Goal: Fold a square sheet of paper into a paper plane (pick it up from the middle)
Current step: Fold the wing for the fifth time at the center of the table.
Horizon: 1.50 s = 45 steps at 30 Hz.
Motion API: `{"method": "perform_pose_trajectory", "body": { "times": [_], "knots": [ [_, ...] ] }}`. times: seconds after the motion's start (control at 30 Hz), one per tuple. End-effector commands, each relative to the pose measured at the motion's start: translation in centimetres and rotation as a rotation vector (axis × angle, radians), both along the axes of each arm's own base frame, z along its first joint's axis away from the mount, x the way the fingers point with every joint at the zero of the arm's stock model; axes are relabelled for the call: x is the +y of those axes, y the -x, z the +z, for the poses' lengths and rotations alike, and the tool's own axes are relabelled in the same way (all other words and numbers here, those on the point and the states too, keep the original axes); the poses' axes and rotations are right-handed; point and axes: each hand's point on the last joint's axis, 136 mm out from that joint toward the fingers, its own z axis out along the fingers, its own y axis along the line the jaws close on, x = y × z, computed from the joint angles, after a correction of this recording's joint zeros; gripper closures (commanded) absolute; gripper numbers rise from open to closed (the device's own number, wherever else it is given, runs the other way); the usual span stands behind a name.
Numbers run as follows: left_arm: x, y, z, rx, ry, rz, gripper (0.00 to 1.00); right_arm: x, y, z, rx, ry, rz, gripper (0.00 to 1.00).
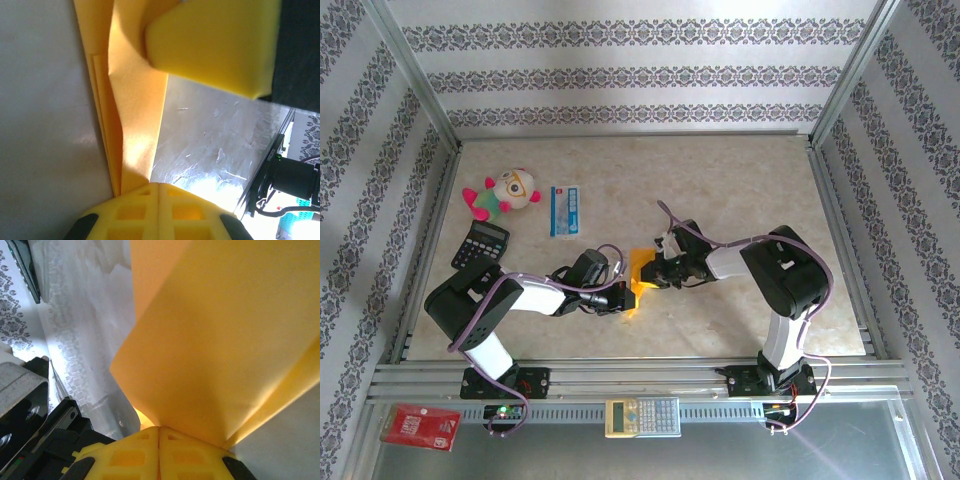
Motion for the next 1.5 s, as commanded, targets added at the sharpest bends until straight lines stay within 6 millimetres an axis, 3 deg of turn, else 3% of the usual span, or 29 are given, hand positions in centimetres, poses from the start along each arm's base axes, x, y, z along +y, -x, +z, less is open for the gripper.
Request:
{"method": "perform_pose_trajectory", "body": {
  "times": [0.0,0.63,1.2,1.3,1.47],
  "knots": [
    [5.1,5.2,-6.6,0.227,-0.263,-0.007,1.00,-2.8,-2.9,-2.3,-0.031,0.126,-0.099,0.91],
    [4.6,5.1,-5.7,0.213,-0.247,-0.037,1.00,-6.6,-8.2,-3.5,-0.009,0.220,-0.188,0.92],
    [4.4,4.9,-5.4,0.207,-0.239,-0.039,1.00,-9.4,-13.0,-2.8,0.002,0.235,-0.300,0.93],
    [4.3,4.7,-5.3,0.202,-0.236,-0.039,1.00,-9.6,-13.8,-1.8,-0.014,0.215,-0.314,0.93],
    [3.8,4.3,-5.0,0.196,-0.223,-0.041,1.00,-9.9,-13.8,1.9,-0.101,0.179,-0.316,0.92]
  ]
}}
